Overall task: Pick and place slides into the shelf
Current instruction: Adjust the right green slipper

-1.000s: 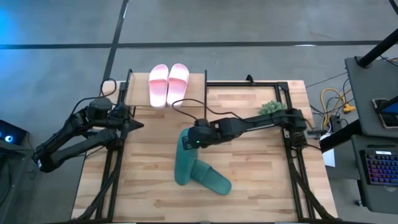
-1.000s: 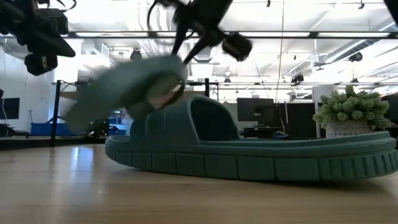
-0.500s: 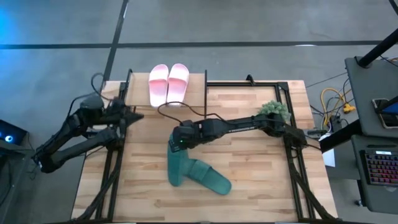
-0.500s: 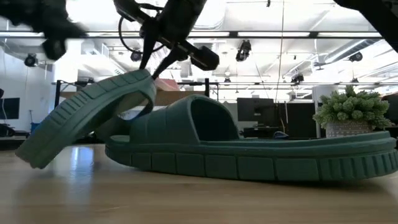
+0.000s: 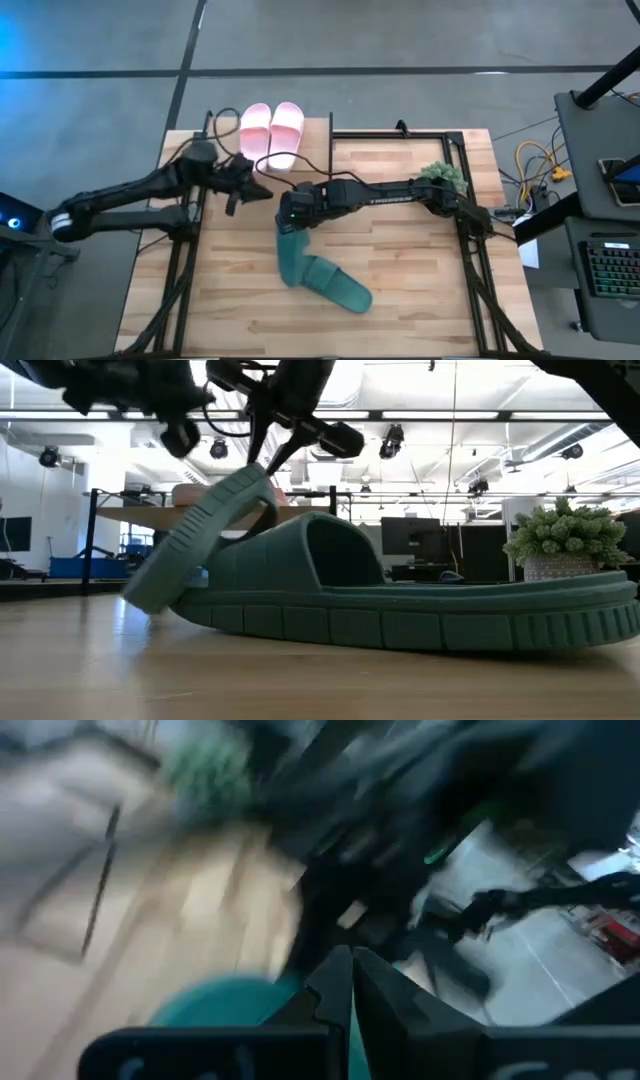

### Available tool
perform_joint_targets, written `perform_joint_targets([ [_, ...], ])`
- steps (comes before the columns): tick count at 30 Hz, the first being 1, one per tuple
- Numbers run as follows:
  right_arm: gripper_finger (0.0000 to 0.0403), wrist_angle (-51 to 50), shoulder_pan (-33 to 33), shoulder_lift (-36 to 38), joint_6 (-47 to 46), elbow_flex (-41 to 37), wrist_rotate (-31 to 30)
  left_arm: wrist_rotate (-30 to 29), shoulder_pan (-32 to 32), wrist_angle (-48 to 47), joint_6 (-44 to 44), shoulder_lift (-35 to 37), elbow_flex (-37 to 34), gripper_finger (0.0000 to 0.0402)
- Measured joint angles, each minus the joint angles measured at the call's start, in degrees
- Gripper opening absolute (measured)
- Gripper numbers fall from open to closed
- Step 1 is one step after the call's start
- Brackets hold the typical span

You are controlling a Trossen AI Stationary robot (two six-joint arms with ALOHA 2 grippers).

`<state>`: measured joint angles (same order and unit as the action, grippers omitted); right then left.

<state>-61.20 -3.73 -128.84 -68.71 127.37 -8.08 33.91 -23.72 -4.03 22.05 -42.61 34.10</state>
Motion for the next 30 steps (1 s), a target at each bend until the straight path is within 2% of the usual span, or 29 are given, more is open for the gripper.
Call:
perform_joint_targets([
  [3,0.0063,-1.73,0.00,0.02,0.18,-0.01,-0.43,-3.77,7.22,1.32,0.05,1.93,-1.11,0.0000],
  [8,0.0063,-2.94,0.48,0.12,1.35,-0.11,-0.54,-25.10,23.42,-0.69,0.04,5.91,-3.15,0.0000],
  [10,0.0064,-2.92,0.83,0.13,2.14,-0.15,-0.47,-33.08,29.87,-4.69,1.14,6.87,-3.71,0.0000],
  [14,0.0064,-2.92,1.37,0.13,3.15,-0.19,0.56,-45.63,39.56,-11.68,7.34,6.74,-5.27,0.0000],
  [17,0.0064,-2.82,1.42,0.13,3.37,-0.22,0.60,-49.30,43.78,-12.05,11.32,5.89,-6.49,0.0000],
  [20,0.0064,-2.04,1.40,0.13,3.31,-0.24,0.80,-50.93,45.32,-11.38,13.53,3.39,-6.38,0.0000],
  [25,0.0064,2.64,1.38,0.12,2.20,-0.28,0.80,-50.64,46.25,-9.75,15.14,-4.57,-6.51,0.0000],
  [30,0.0064,4.25,1.03,-0.39,1.98,-0.28,0.79,-50.74,46.79,-2.28,15.14,-13.92,-6.49,0.0000],
])
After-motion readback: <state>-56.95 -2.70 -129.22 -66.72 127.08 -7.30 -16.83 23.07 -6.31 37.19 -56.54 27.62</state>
